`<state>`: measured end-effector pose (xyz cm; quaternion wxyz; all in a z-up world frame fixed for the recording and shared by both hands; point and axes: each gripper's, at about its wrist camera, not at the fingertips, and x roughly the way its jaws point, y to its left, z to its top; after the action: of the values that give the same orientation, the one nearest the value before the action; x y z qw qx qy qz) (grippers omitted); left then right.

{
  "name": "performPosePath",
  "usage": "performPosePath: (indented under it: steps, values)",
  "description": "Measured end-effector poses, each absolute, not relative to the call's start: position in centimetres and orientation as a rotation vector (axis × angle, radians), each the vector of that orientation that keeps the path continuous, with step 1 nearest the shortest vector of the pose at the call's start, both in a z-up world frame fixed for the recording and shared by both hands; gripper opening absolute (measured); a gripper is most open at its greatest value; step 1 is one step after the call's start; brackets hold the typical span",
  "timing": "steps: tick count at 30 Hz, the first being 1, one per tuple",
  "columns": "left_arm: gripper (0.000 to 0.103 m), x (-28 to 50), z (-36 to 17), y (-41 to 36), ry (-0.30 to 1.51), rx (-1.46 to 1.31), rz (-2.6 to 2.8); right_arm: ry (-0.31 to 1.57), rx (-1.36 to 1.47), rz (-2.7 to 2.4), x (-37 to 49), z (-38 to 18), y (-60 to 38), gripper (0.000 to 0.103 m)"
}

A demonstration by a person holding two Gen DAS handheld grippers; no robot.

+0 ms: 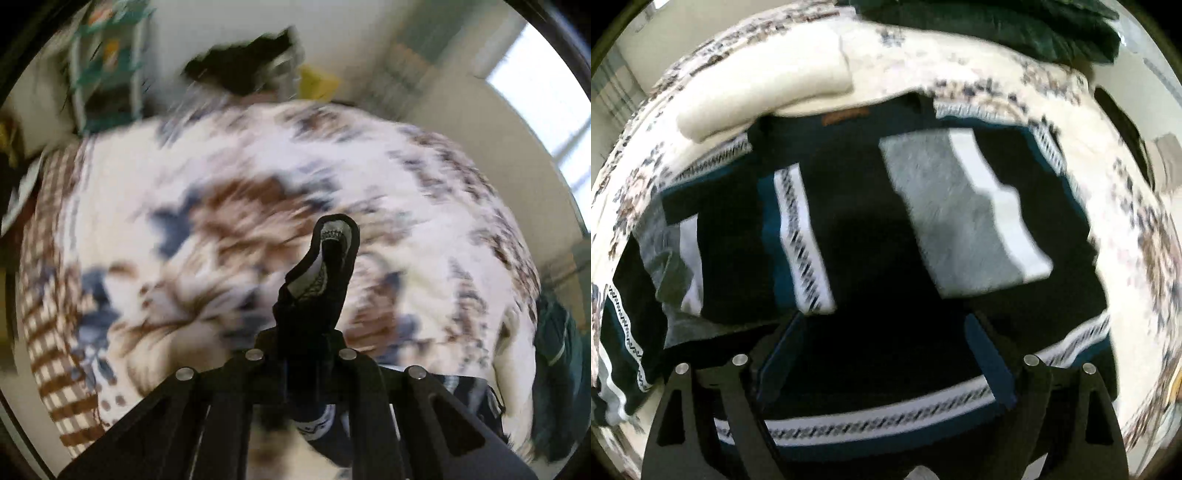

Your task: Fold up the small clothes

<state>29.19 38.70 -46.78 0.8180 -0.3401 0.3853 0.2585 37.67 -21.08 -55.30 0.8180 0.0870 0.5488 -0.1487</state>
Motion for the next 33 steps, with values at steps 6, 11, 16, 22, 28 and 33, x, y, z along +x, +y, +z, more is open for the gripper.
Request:
performPosePath:
  steps: [6, 11, 16, 22, 28, 33]
  values:
    - [0.007, 35.8, -39.4, 27.3, 0.803, -0.544, 0.327, 1.178, 0.263, -0.232, 39.1, -53.6, -23.5, 0.090]
    - [0.007, 40.7, -39.3, 11.7, 0.895, -0.433, 0.083, 1.219, 0.383, -0.232, 37.8, -53.2, -30.6, 0.090]
    - [0.007, 43.7, -42.1, -5.7, 0.996, -0.329, -0.161, 1.235, 0.538, -0.306, 35.1, -54.1, -39.3, 0.089]
    - [0.007, 44.4, -45.4, -22.5, 1.085, -0.218, -0.359, 1.230, 0.658, -0.421, 30.5, -55.2, -49.5, 0.089]
    - [0.012, 44.4, -48.5, -31.0, 1.178, -0.063, -0.351, 1.274, 0.687, -0.466, 27.2, -56.4, -55.2, 0.089]
    - [0.083, 41.8, -48.7, -28.2, 1.147, 0.040, -0.269, 1.295, 0.800, -0.412, 25.6, -55.9, -58.3, 0.089]
